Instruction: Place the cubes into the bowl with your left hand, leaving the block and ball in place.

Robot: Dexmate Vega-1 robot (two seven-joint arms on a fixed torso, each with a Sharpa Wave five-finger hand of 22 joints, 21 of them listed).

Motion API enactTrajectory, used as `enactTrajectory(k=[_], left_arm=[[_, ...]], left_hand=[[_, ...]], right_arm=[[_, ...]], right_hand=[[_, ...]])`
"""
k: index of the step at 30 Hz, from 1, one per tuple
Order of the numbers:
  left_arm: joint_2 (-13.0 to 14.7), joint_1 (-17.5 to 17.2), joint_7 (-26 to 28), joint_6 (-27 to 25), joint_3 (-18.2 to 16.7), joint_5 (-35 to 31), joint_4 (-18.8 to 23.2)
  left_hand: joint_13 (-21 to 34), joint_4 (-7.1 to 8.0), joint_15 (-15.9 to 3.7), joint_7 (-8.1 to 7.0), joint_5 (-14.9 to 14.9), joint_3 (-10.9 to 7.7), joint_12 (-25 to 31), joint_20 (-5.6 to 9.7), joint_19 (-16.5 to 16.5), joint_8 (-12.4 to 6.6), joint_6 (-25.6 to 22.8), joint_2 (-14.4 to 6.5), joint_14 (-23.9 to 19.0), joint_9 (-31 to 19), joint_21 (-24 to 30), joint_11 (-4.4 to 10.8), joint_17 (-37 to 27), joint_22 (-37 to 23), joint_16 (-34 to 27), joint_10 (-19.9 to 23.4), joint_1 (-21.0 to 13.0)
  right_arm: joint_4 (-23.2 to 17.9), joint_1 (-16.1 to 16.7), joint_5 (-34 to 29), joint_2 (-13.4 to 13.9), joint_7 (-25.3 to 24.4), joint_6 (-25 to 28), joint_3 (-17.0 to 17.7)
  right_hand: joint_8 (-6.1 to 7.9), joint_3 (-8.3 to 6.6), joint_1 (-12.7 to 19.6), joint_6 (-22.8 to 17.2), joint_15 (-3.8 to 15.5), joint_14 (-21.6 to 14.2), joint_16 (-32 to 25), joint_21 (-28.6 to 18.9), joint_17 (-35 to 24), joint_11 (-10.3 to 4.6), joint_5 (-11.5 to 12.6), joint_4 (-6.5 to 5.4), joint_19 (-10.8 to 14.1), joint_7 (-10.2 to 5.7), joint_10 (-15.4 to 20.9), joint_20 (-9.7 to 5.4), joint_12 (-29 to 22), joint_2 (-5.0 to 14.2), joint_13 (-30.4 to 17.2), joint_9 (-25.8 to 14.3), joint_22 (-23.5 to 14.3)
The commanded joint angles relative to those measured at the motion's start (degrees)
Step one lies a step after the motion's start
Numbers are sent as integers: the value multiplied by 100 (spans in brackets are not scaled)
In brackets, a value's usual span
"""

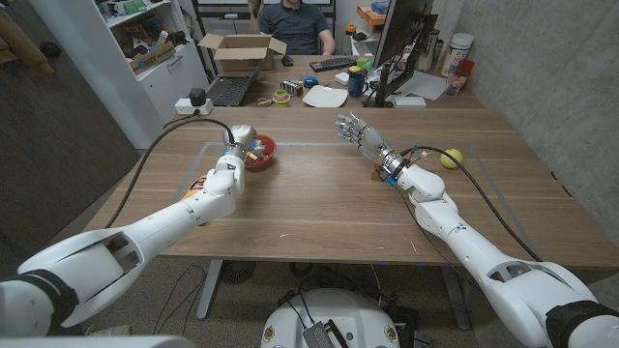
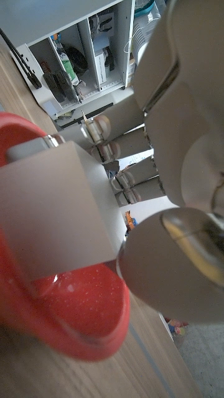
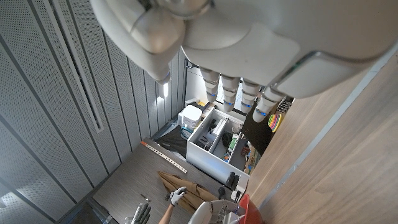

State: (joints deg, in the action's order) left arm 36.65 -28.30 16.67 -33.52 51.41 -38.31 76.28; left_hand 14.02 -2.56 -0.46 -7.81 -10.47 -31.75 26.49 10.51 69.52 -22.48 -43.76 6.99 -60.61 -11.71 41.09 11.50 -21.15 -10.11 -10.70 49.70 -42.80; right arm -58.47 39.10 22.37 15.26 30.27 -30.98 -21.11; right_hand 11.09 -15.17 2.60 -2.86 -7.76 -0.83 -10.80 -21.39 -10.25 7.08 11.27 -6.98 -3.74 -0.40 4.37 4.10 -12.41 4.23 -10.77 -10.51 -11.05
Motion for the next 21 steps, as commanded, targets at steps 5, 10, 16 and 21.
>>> enactTrajectory(k=[5, 10, 16, 21], left_arm=[[296, 161, -806, -379, 144, -279, 582], [398, 148, -974, -495, 150, -456, 824], [451, 170, -1421, -608, 120, -467, 976], [432, 150, -1448, -588, 146, -538, 908]], left_hand=[[-99, 187, -1252, -168, 34, -20, -375, 17, -158, 176, 272, -155, -638, 16, -146, 8, 137, 9, -8, -295, -274], [-125, 218, -1249, -224, 25, 7, -584, -53, -236, 273, 446, -53, -376, 9, -240, -6, 178, 10, -1, -520, -166], [-142, 288, -1234, -292, 10, 89, -867, -140, -352, 400, 665, 101, 89, -1, -392, 4, 305, 13, 48, -800, 51], [-148, 305, -1230, -293, -4, 125, -1019, -242, -427, 450, 732, 152, 446, -6, -494, -15, 413, 17, 62, -920, 136]], right_arm=[[430, -212, -81, -151, 112, -93, 12], [554, -273, -74, -218, 184, -135, 34], [620, -302, -82, -254, 254, -197, 59], [639, -288, -59, -278, 285, -230, 92]], right_hand=[[5, 17, 20, -14, -16, -23, 1, 15, -10, 37, 33, -9, 31, 14, 27, 1, 3, -39, -14, -25, -14], [5, 20, 20, -14, -22, -24, 1, 19, -10, 38, 34, -9, 36, 14, 25, 0, 4, -37, -14, -25, -14], [5, 23, 20, -14, -20, -29, 0, 26, -10, 46, 35, -11, 38, 17, 32, -1, 1, -34, -14, -25, -14], [4, 25, 19, -13, -22, -29, 0, 30, -10, 31, 35, -11, 39, 17, 25, -2, 3, -34, -14, -25, -14]])
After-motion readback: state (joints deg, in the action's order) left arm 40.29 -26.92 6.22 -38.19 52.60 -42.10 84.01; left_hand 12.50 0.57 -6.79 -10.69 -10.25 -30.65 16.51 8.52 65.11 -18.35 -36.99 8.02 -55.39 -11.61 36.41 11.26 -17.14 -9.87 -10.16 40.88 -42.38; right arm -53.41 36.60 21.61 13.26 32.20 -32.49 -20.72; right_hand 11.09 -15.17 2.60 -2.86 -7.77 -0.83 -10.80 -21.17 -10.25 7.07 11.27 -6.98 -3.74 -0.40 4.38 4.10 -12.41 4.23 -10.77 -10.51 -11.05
